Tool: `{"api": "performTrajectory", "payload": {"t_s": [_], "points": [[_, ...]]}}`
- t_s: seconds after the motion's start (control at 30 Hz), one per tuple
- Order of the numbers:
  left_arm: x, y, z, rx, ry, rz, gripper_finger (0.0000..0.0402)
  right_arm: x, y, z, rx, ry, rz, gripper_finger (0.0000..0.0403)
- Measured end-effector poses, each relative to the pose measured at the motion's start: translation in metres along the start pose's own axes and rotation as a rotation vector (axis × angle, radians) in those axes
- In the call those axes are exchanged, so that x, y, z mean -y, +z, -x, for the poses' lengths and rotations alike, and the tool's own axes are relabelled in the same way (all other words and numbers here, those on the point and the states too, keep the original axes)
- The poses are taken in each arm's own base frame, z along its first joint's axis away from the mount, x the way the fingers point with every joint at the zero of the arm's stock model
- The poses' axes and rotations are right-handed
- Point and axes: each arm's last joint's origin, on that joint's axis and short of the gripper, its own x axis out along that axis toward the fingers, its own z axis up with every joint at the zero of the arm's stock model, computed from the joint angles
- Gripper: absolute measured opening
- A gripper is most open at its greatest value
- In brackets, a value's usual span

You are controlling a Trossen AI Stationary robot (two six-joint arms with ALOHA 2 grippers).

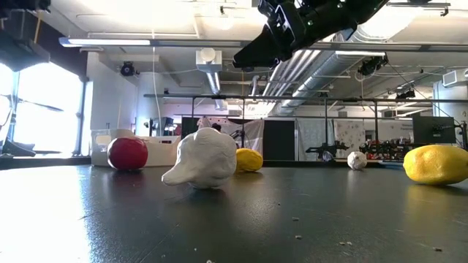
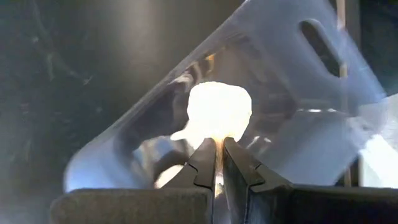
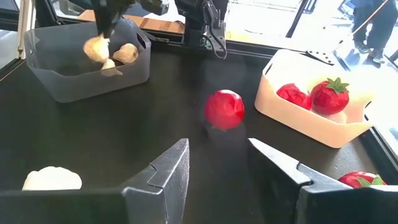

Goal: Sort produce into baskets
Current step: Put the white garlic into the transparent bin, then put the yellow lemon into the blue bin

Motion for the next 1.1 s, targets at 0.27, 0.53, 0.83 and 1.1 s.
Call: {"api": "performTrajectory", "payload": {"t_s": [0.27,0.53,0.83,1.1], "points": [[-0.006,-0.005,-0.011,-0.057,0.087,-0.036,0.0,0.0,0.0,0.0,-0.002,-0.001,0.0,0.015],[-0.009,-0.006,-0.02,-0.098,0.117,-0.055,0.003,0.0,0.0,0.0,-0.003,-0.001,0.015,0.015],[-0.013,-0.002,-0.014,-0.093,0.156,0.011,0.0112,0.003,-0.002,0.0,-0.033,-0.093,0.043,0.015],[-0.016,0.018,0.008,0.063,0.188,-0.023,0.0122,0.018,-0.013,0.0,-0.123,-0.226,-0.036,0.0158]]}}
